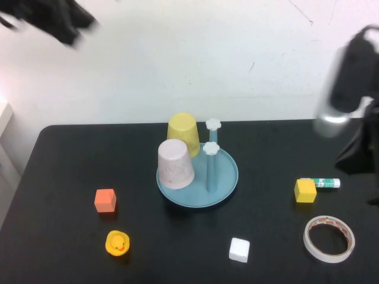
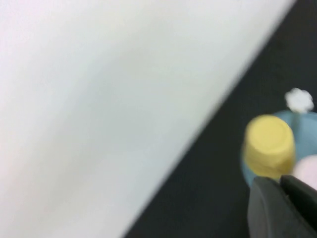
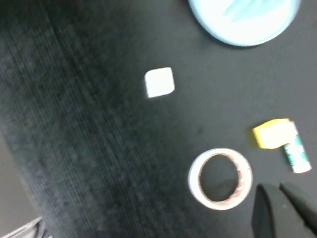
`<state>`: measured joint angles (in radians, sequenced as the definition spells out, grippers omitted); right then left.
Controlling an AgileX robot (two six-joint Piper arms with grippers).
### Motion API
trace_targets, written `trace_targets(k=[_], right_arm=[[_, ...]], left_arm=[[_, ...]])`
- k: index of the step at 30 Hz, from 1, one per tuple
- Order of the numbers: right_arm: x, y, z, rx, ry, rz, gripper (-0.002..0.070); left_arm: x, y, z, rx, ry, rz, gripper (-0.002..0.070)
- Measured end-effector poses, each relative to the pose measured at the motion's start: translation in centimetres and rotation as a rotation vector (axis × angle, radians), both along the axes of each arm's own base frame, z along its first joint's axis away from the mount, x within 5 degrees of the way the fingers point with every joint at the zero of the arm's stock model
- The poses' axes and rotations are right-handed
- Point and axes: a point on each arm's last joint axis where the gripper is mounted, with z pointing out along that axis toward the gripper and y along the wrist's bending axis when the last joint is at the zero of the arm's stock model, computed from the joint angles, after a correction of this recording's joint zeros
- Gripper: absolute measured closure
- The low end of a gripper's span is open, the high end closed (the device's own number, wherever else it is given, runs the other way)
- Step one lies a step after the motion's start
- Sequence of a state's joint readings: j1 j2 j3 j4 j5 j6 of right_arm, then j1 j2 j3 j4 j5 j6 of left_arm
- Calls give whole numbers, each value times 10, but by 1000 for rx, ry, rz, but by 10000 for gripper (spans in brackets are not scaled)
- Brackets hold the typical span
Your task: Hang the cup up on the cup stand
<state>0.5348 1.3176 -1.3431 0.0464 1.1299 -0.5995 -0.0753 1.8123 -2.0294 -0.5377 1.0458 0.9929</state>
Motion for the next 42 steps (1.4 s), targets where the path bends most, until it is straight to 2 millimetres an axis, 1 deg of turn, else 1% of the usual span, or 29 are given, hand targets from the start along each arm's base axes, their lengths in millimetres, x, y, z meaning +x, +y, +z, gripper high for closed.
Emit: trace_targets(k=[2, 4, 5, 6, 7, 8, 9, 11, 12, 13, 14, 16, 17, 18, 19, 22, 24, 27, 29, 32, 36, 42], right_arm=[[-8, -8, 3, -2, -49, -8, 675], [-19, -18, 1, -22, -92, -17, 675], [-24, -23, -2, -30, -113, -21, 675], [-28, -27, -7, -36, -123, -23, 675], [-34, -30, -12, -34, -139, -26, 675], [-39, -34, -16, -29, -157, -28, 675], [-44, -37, -22, -16, -170, -37, 675], [-53, -42, -34, 17, -195, -58, 675], [-58, -45, -40, 37, -208, -71, 675], [-62, -48, -46, 53, -220, -82, 675], [-66, -50, -53, 69, -226, -94, 675], [-75, -54, -65, 100, -245, -113, 675], [-79, -57, -69, 113, -256, -119, 676], [-87, -62, -79, 136, -274, -127, 676], [-90, -63, -83, 146, -280, -133, 676], [-103, -71, -94, 178, -288, -158, 676], [-111, -76, -99, 196, -298, -170, 676], [-121, -81, -105, 215, -316, -176, 676], [-124, -83, -107, 225, -323, -180, 676], [-127, -85, -113, 220, -313, -182, 676], [-131, -88, -120, 180, -254, -191, 676], [-136, -91, -126, 132, -184, -201, 676]], left_arm=[[-30, 12, 37, -13, -83, 49, 669], [-64, 21, 71, -32, -172, 84, 672], [-83, 25, 86, -42, -216, 102, 673], [-98, 29, 96, -50, -256, 121, 674], [-118, 32, 107, -59, -300, 138, 675], [-138, 35, 114, -64, -340, 159, 675], [-153, 37, 118, -67, -373, 175, 675], [-194, 40, 123, -79, -459, 212, 675], [-213, 41, 120, -75, -501, 226, 675], [-230, 42, 114, -71, -542, 240, 675], [-240, 43, 104, -66, -566, 255, 675], [-271, 46, 84, -65, -635, 288, 675], [-282, 47, 74, -65, -655, 299, 675], [-306, 48, 47, -76, -677, 322, 675], [-315, 48, 36, -81, -682, 330, 675], [-344, 50, -7, -137, -706, 365, 675], [-363, 51, -33, -200, -762, 395, 676], [-389, 53, -63, -272, -863, 419, 676], [-398, 52, -80, -296, -879, 413, 676], [-393, 51, -98, -342, -806, 390, 675], [-386, 50, -111, -376, -748, 356, 675], [-376, 51, -128, -364, -702, 362, 675]])
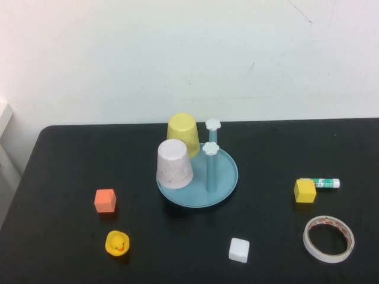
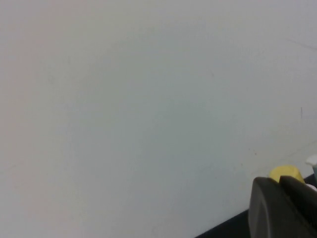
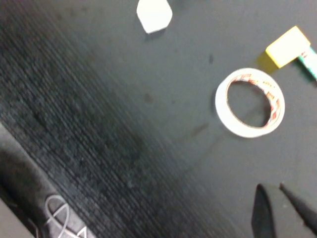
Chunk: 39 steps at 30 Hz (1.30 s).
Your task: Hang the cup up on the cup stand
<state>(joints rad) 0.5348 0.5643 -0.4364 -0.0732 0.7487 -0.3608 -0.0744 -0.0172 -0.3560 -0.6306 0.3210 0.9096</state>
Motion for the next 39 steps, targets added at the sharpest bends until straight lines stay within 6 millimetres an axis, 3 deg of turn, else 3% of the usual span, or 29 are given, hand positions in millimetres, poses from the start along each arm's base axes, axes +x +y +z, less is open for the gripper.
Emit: trace_targets(k=[15, 21, 25, 31, 39], right_arm=[[-2, -1, -2, -17, 31, -4, 676], [-2, -1, -2, -18, 32, -4, 676], [-2, -1, -2, -18, 32, -4, 676], [-2, -1, -2, -16, 33, -6, 676], [-2, -1, -2, -16, 33, -6, 676]], left_arm=[[6, -6, -25, 41, 138, -55, 675], [15, 1, -33, 34, 89, 32, 675], [25, 8, -54, -21, 110, 107, 675], [37, 16, -106, -178, 274, 203, 675], [35, 21, -126, -244, 470, 272, 675]])
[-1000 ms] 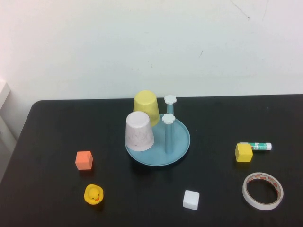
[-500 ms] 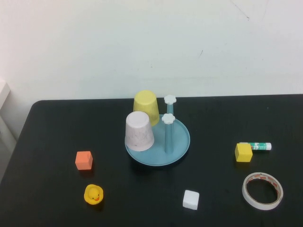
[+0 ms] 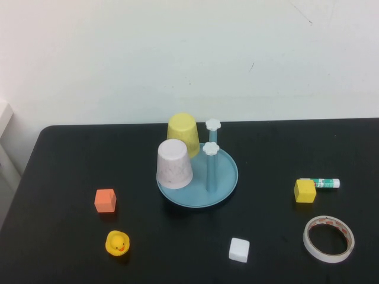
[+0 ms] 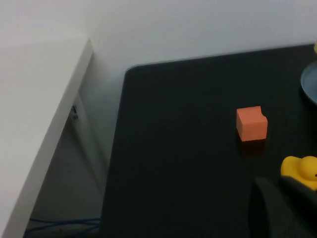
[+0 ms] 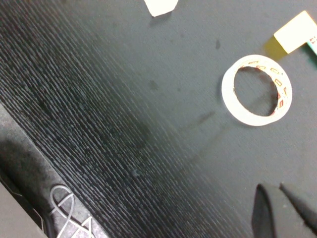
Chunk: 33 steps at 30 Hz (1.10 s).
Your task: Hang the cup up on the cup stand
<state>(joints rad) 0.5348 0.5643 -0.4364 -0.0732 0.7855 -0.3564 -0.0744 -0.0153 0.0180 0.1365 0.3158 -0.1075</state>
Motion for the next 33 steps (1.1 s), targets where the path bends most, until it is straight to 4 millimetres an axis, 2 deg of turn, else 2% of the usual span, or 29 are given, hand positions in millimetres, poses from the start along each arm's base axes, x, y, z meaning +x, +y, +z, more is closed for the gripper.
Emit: trace_targets(k=[4, 15, 33], right_arm=[[0, 0, 0, 0, 0, 0, 676], [0, 0, 0, 0, 0, 0, 676], [-2, -1, 1, 6, -11, 5, 676]], left_arm=[[0, -1, 0, 21, 7, -19, 675], [-1, -6, -1, -113, 18, -37, 675], [-1, -6, -1, -119, 18, -37, 675]])
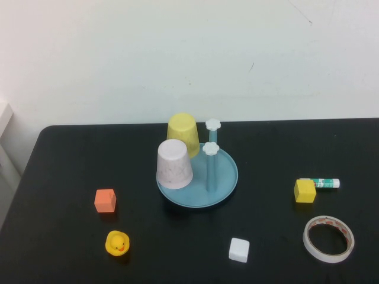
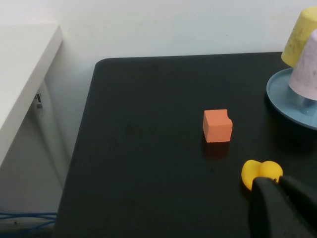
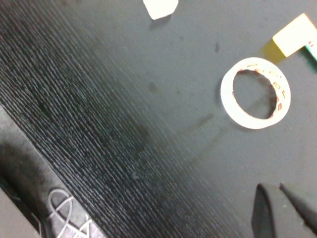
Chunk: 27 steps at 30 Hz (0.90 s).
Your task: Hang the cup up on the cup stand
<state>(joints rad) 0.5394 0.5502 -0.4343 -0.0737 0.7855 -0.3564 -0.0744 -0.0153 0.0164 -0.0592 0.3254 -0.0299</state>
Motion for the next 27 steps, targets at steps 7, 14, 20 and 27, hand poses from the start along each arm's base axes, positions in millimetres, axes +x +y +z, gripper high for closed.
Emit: trace_targets(k=[7, 14, 20, 27], right_arm=[[-16, -14, 5, 82, -144, -58, 676], [-24, -29, -8, 235, -464, -258, 676], [-23, -34, -45, 355, -552, -435, 676], [-25, -38, -74, 348, -531, -526, 676]], left_arm=[[0, 0, 0, 0, 0, 0, 675], [0, 0, 0, 0, 0, 0, 675], [0, 0, 0, 0, 0, 0, 675], [0, 0, 0, 0, 0, 0, 675]])
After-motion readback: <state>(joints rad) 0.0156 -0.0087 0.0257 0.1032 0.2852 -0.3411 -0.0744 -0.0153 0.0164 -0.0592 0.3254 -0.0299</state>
